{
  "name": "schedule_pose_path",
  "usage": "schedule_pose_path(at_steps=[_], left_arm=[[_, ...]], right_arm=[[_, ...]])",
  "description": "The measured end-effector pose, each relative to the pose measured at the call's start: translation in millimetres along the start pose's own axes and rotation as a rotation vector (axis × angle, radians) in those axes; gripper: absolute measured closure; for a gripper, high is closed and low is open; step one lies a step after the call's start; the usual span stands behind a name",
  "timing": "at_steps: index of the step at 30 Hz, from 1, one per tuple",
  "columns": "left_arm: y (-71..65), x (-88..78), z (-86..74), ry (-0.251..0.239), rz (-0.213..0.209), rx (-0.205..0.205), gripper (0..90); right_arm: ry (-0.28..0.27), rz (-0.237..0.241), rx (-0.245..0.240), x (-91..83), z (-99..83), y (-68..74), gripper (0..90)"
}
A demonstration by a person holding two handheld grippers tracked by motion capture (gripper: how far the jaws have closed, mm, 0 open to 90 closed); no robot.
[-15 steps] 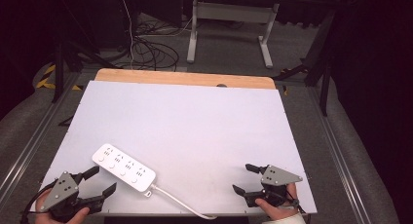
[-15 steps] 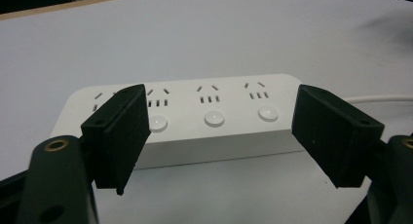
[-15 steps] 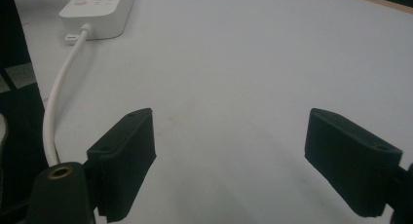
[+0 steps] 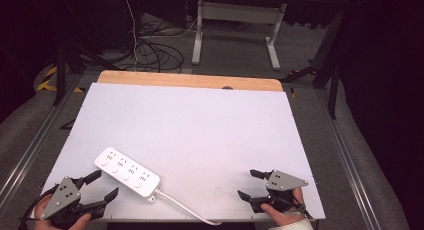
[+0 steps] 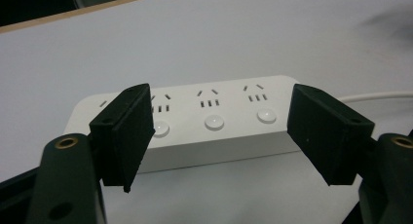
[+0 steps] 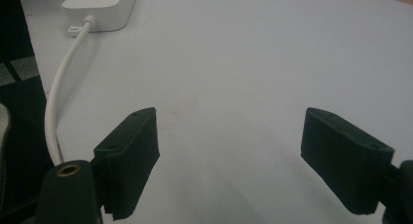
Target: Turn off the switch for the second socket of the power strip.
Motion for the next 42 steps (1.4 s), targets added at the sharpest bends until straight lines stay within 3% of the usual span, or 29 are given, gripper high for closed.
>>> schedule_pose_path(at_steps=[3,14,28,42], left_arm=[[-0.2,0.1,2.3,-0.007,-0.024,-0.02,27.6],[-0.9,-3.2,12.1,0.018,-0.026,-0.02,34.3],[-3.3,1.7,31.6,0.045,-0.06,0.011,35.4],[-4.6,10.2,45.5,0.048,-0.078,0.017,35.7]], right_arm=[[0.003,0.0,0.001,0.5,-0.2,0.0,22.4],[0.012,0.014,-0.004,3.1,0.2,0.2,23.5],[0.02,0.027,-0.009,5.1,0.0,0.1,24.7],[0.029,0.039,-0.009,6.2,-1.4,-0.4,24.8]])
Point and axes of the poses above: each handheld gripper's, and its own axes: x roughly forward along the jaws, z roughly out of its top, y roughly to its left, the point moved 1 cm from there along x, roughly forward along the jaws, and after that the axes turned 13 degrees about y, right-handed, at the moved point
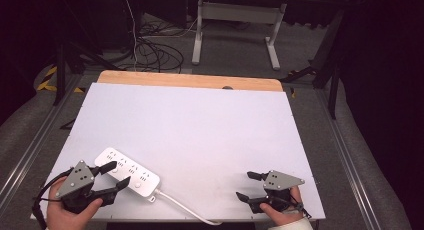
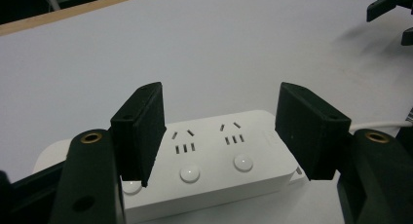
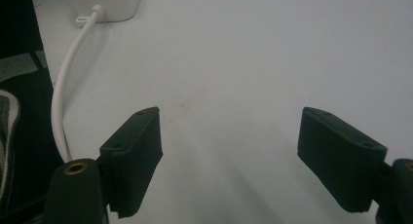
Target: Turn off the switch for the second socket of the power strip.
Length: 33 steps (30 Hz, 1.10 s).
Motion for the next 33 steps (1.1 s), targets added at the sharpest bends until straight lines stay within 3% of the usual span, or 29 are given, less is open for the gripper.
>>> schedule_pose_path(at_steps=[17,23,27,28,30,31,33], left_arm=[[-1.7,12.8,15.6,0.019,-0.012,0.021,36.1],[0.4,12.8,16.5,0.018,-0.033,-0.003,38.5],[1.5,12.7,18.6,0.033,-0.063,-0.023,45.6],[1.5,12.2,19.2,0.046,-0.073,-0.026,53.2],[1.9,11.2,20.5,0.068,-0.081,-0.027,56.9],[1.8,10.9,21.1,0.077,-0.091,-0.033,65.8],[2.8,10.5,22.4,0.106,-0.105,-0.039,73.4]], right_arm=[[0.002,0.007,-0.001,0.3,-0.8,-0.6,25.7],[0.002,0.011,0.003,0.5,-1.2,-1.3,25.7],[0.002,0.011,0.003,0.9,-1.1,-1.1,25.7],[0.003,0.011,0.002,1.0,-1.1,-1.0,25.7],[0.003,0.011,0.003,1.0,-1.1,-1.0,25.7],[0.003,0.011,0.003,1.0,-1.1,-1.1,25.7],[0.003,0.012,0.002,0.9,-1.1,-1.0,25.7]])
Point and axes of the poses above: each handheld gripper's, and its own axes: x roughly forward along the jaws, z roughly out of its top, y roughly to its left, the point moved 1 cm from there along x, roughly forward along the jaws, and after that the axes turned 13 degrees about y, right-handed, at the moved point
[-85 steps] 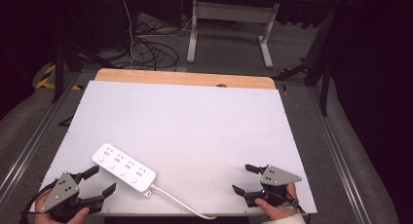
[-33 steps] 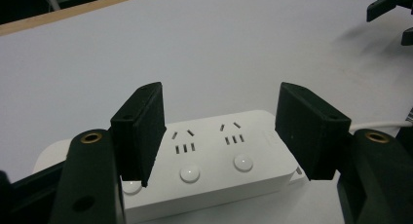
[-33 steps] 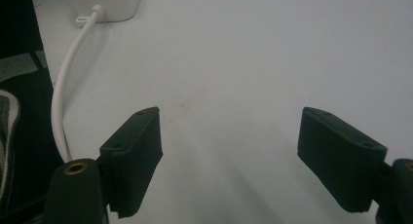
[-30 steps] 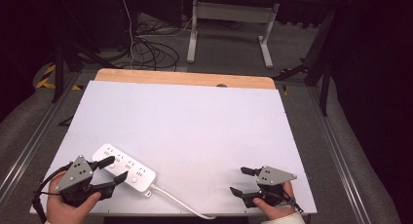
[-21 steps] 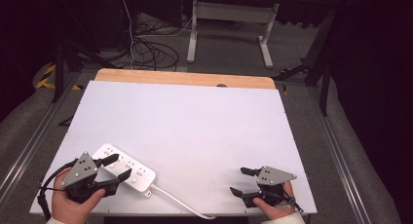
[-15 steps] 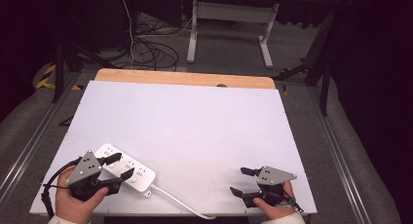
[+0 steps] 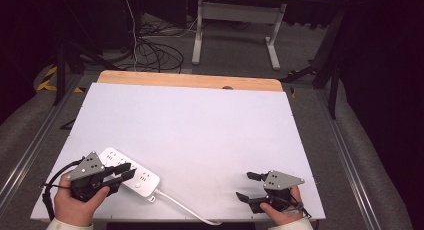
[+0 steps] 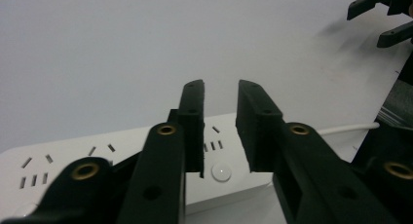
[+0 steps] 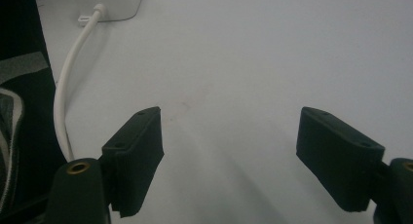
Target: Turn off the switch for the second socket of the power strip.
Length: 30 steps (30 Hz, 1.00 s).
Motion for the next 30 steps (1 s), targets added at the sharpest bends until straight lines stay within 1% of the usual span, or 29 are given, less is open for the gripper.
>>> schedule_pose_path(at_steps=[1,2,3,4,5,6,7,8,9,10,11,13,15,19,21,23,28,30], left_arm=[[0.2,0.5,0.4,0.005,-0.011,-0.006,76.7],[0.2,0.5,0.4,0.005,-0.011,-0.006,80.6],[1.8,0.4,0.8,0.015,-0.012,0.005,84.7],[1.8,1.1,1.1,0.027,-0.028,-0.003,87.8],[3.1,1.0,1.6,0.039,-0.02,0.006,87.8],[4.0,1.3,2.1,0.051,-0.021,0.008,89.7],[4.8,2.3,3.3,0.072,-0.033,-0.003,90.0],[4.8,2.3,3.3,0.072,-0.033,-0.003,90.0],[6.1,2.4,4.0,0.085,-0.028,0.004,90.0],[6.3,4.9,4.9,0.11,-0.036,-0.013,90.0],[6.3,4.9,4.9,0.11,-0.036,-0.013,90.0],[7.8,7.1,5.7,0.138,-0.019,-0.016,90.0],[9.2,10.0,5.9,0.165,-0.013,-0.024,90.0],[12.0,14.6,5.3,0.199,-0.011,-0.048,90.0],[14.3,15.7,5.1,0.219,-0.001,-0.048,90.0],[15.0,16.9,4.6,0.234,-0.006,-0.064,90.0],[17.2,19.9,4.8,0.283,-0.002,-0.068,90.0],[17.6,20.9,5.1,0.3,0.007,-0.069,90.0]], right_arm=[[0.0,0.0,0.0,0.0,0.0,0.1,25.7],[0.0,0.0,0.0,-0.1,0.0,0.0,25.7],[0.0,0.0,0.0,-0.1,-0.1,0.0,25.7],[0.0,0.0,0.0,-0.2,-0.1,-0.1,25.7],[0.0,0.0,0.0,-0.2,-0.1,-0.1,25.7],[0.0,0.0,0.0,-0.2,-0.2,-0.1,25.7],[0.002,0.001,-0.001,0.0,-0.2,-0.1,25.7],[0.002,0.0,-0.001,0.1,-0.2,-0.2,25.7],[0.002,0.0,-0.001,0.1,-0.2,-0.2,25.7],[0.003,0.003,-0.002,0.3,-0.2,-0.1,25.7],[0.003,0.003,-0.002,0.3,-0.2,-0.1,25.7],[0.003,0.004,-0.002,0.3,-0.2,-0.1,25.7],[0.003,0.004,-0.002,0.3,-0.2,-0.1,25.7],[0.005,0.006,-0.004,0.3,-0.3,0.0,25.7],[0.005,0.007,-0.004,0.4,-0.4,-0.1,25.7],[0.005,0.007,-0.004,0.4,-0.4,-0.2,25.7],[0.008,0.01,-0.005,0.7,-0.4,-0.1,25.7],[0.008,0.012,-0.005,0.9,-0.4,0.0,25.7]])
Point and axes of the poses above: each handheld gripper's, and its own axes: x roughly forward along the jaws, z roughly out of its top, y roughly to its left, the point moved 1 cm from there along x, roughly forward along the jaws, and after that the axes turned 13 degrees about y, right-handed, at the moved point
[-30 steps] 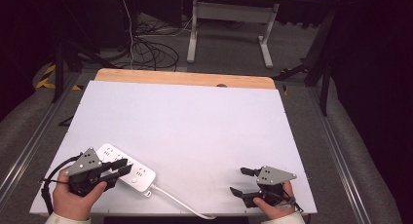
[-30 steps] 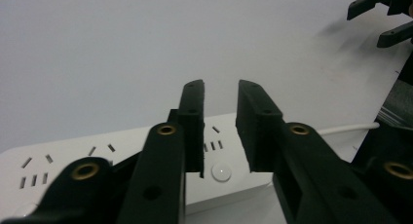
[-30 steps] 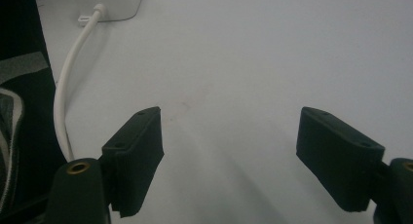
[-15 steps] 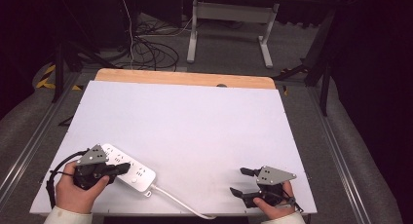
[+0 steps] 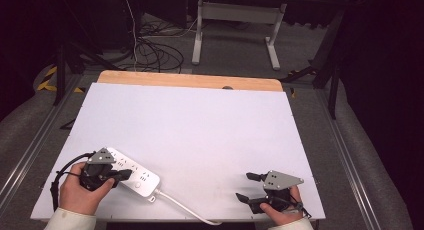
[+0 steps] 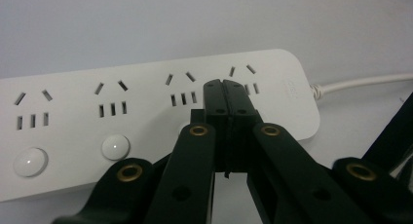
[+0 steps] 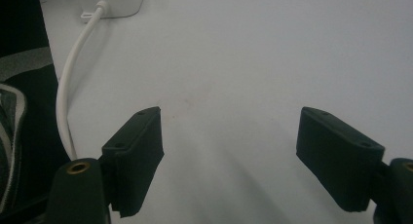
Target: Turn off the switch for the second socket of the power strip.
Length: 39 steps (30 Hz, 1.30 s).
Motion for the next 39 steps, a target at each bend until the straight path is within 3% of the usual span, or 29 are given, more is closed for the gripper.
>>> schedule_pose_path(at_steps=[18,39], left_arm=[[0.6,8.9,5.7,0.118,0.091,-0.005,90.0],[-0.3,13.4,5.6,0.116,0.119,0.001,90.0]], right_arm=[[0.01,0.006,-0.005,1.0,0.0,0.0,25.8],[0.011,0.011,-0.001,1.7,-0.6,-0.5,25.7]])
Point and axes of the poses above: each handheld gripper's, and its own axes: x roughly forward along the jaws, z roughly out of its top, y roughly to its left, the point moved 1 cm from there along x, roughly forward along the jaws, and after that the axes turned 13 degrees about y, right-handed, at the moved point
